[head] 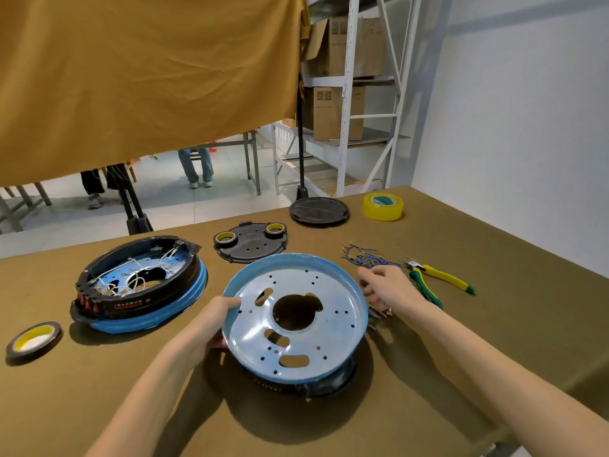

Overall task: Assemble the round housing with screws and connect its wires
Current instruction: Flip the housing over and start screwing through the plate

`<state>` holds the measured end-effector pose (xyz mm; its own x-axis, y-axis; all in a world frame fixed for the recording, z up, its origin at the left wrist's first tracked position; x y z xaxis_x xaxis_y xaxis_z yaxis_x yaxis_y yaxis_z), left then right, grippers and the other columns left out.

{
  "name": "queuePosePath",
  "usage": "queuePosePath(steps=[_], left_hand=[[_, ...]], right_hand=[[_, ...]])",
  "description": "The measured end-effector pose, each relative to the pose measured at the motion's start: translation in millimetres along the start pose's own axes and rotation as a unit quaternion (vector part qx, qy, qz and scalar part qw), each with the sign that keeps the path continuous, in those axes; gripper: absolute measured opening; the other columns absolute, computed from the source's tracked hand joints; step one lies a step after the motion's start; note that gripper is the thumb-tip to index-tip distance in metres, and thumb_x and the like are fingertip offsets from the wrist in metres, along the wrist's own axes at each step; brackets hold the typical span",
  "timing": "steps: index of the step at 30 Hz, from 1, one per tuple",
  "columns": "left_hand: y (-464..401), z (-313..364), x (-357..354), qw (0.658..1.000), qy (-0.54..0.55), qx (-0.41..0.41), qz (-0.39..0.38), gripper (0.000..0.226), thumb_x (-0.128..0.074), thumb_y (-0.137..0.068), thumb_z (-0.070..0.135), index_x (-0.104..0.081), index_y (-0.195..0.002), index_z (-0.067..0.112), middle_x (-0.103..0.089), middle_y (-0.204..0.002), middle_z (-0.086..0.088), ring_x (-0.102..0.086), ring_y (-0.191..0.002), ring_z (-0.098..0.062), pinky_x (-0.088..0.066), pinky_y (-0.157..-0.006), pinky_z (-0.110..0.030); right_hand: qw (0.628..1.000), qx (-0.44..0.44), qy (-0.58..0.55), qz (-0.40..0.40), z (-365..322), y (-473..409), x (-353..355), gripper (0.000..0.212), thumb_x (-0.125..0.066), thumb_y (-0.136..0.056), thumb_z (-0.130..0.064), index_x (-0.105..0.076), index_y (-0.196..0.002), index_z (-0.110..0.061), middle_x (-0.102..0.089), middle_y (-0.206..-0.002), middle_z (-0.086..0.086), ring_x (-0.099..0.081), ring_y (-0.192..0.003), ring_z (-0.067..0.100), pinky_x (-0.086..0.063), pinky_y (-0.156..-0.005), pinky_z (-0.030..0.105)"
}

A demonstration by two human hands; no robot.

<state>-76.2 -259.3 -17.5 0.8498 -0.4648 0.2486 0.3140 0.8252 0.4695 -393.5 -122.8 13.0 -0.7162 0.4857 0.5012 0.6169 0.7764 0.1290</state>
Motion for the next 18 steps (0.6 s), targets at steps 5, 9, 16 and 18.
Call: queuePosePath(steps=[5,9,16,18], left_hand=[[-11.1,-3.6,12.2,0.999,0.021,0.022,0.019,0.033,-0.055,-0.103,0.031,-0.059,-0.126,0.008,-0.070,-0.120,-0.021,-0.068,-0.112,-0.039,-0.056,-0.091,-0.044],[-15.2,-6.6,13.8,0.999,0.028,0.029,0.025,0.034,-0.055,-0.103,0.030,-0.059,-0.128,0.007,-0.070,-0.119,-0.022,-0.068,-0.111,-0.041,-0.055,-0.073,-0.038],[-9.3,-9.7,11.6,0.999,0.047,0.018,0.011,0.033,-0.054,-0.105,0.030,-0.060,-0.127,0.006,-0.071,-0.118,-0.023,-0.068,-0.110,-0.041,-0.056,-0.075,-0.038],[-6.9,-10.2,11.7,0.999,0.042,0.014,0.013,0.032,-0.053,-0.105,0.031,-0.061,-0.125,0.007,-0.072,-0.116,-0.022,-0.070,-0.106,-0.038,-0.057,-0.072,-0.035]], right_hand=[[0.977,0.058,0.203,-0.026,12.3,10.6,6.1,0.015,-0.061,-0.099,-0.025,-0.069,-0.088,-0.023,-0.070,-0.075,-0.005,-0.059,-0.051,-0.001,-0.047,-0.052,0.017],[0.958,0.095,0.259,-0.072,17.6,22.0,-11.2,0.016,-0.076,-0.090,-0.035,-0.072,-0.102,-0.026,-0.067,-0.087,-0.013,-0.064,-0.075,0.001,-0.046,-0.062,0.017],[0.941,0.098,0.325,-0.004,8.2,18.9,-10.9,0.009,-0.068,-0.097,-0.026,-0.073,-0.100,-0.019,-0.072,-0.097,-0.002,-0.064,-0.086,0.013,-0.055,-0.078,0.031],[0.955,0.096,0.279,0.044,-1.8,16.7,3.5,0.007,-0.066,-0.098,-0.020,-0.072,-0.096,-0.017,-0.072,-0.098,0.002,-0.062,-0.083,0.014,-0.048,-0.075,0.028]])
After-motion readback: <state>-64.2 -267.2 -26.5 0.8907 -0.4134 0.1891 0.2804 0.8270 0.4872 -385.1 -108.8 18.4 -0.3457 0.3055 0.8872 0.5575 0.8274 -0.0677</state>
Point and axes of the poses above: each hand's wrist, its own y-axis away from the middle knuckle, its own x-axis out of the back of the hand, z = x × y, the point moved 9 cm from there along -y, towards the middle knuckle
